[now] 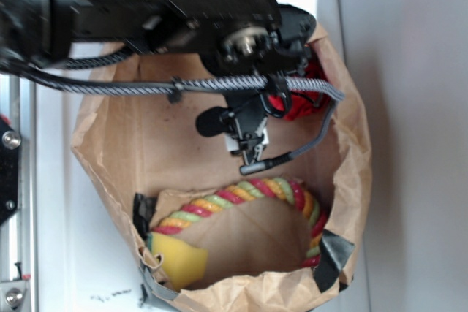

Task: Grab the red paper.

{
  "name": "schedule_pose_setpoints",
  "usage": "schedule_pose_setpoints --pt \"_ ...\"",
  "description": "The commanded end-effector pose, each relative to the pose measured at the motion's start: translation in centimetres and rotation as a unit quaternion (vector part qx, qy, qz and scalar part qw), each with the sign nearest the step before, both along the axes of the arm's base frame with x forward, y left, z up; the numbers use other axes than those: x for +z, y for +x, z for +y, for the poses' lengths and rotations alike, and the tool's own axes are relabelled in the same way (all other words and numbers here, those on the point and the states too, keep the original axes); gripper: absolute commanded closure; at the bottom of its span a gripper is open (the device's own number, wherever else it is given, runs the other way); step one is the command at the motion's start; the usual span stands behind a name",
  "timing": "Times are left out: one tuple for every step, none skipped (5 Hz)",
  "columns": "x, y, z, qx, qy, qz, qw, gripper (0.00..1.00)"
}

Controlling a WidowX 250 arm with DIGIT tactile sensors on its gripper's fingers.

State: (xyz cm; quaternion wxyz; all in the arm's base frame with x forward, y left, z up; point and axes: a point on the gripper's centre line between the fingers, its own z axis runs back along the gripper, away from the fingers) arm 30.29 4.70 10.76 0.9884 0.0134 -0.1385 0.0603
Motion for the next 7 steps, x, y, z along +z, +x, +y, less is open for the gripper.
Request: schedule_pose_setpoints --pt "0.1 2.9 1.1 0.018 0.006 -0.033 0.999 0.00" --pt "-0.2 3.8 1.3 0.024 0.006 -0.033 0.999 0.00" --pt "0.3 4.6 1.8 0.033 0.014 -0.048 0.998 0.00" --pt "0.2 5.3 2.9 0.048 0.017 -0.048 0.998 0.00" --pt "0.4 5.8 3.6 0.055 0.019 -0.056 0.997 0.00" --pt "0.6 6.4 3.5 0.060 0.014 -0.056 0.996 0.00" --pt "0.1 6.5 2.7 0.057 0.010 -0.050 0.997 0.00"
